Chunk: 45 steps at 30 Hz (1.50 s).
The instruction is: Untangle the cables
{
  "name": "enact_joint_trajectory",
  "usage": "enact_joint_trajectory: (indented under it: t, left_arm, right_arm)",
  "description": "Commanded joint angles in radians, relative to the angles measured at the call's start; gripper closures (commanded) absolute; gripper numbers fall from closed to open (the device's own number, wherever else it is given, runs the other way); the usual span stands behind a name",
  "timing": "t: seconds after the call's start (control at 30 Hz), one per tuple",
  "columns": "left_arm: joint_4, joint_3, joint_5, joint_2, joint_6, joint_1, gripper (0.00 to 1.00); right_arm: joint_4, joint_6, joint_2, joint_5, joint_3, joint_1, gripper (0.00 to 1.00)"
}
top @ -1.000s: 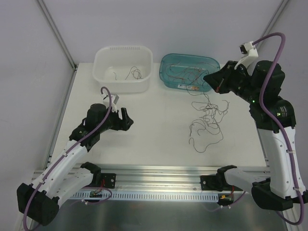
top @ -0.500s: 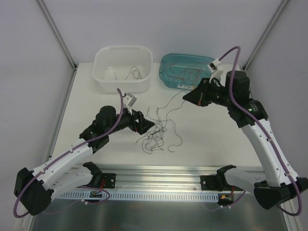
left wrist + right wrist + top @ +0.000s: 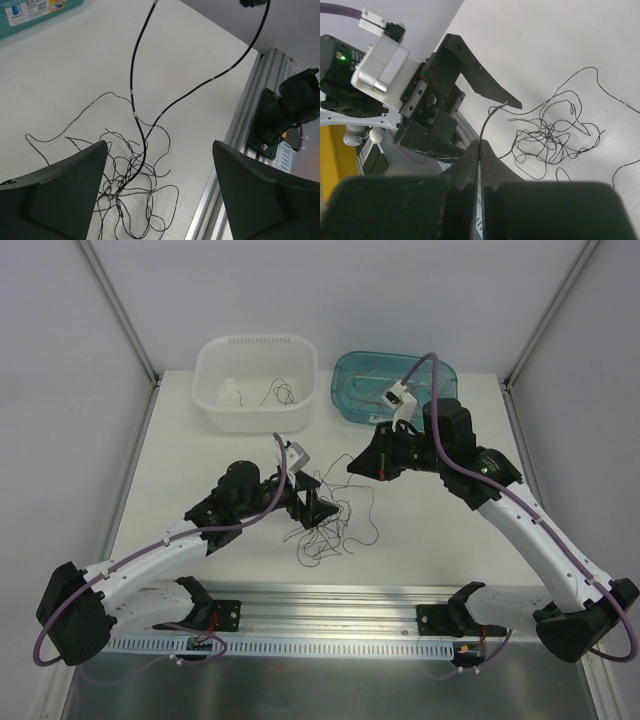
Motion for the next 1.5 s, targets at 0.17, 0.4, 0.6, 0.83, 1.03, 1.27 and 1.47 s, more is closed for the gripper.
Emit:
enact_joint_trajectory:
  t: [0.17, 0.4, 0.6, 0.83, 1.03, 1.27, 1.47]
  left_arm:
    - [0.116, 0.078, -0.03, 0.098, 0.085, -0.064, 0.24]
    - [0.133, 0.091, -0.062, 0.115, 0.062, -0.084, 1.0]
    - [0.03, 0.12, -0.228, 0.012, 0.037, -0.084, 1.0]
    - [-0.242, 0.276, -0.479, -0.051, 0.028, -0.084, 1.0]
    - [-0.29, 0.335, -0.51, -0.072, -0.084, -0.084, 1.0]
    - [-0.299, 0.376, -0.527, -0.066, -0.139, -0.084, 1.0]
    - [-0.299, 0.385, -0.53, -0.069, -0.168, -0.084, 1.0]
  right_arm:
    - [0.084, 0.018, -0.015, 0.013, 0.044, 0.037, 0.99]
    - [0.09, 0.015, -0.046, 0.042, -0.006, 0.041, 0.99]
    - [0.038, -0.016, -0.116, 0.155, -0.134, 0.041, 0.59]
    - [0.031, -0.025, -0.23, 0.367, -0.301, 0.032, 0.29]
    - [0.324, 0.123, -0.209, 0.219, -0.517, 0.046, 0.25]
    - [0.724, 0.229, -0.057, 0.196, -0.646, 0.109, 0.21]
    - [0.925, 0.291, 0.12, 0.176, -0.669, 0.146, 0.21]
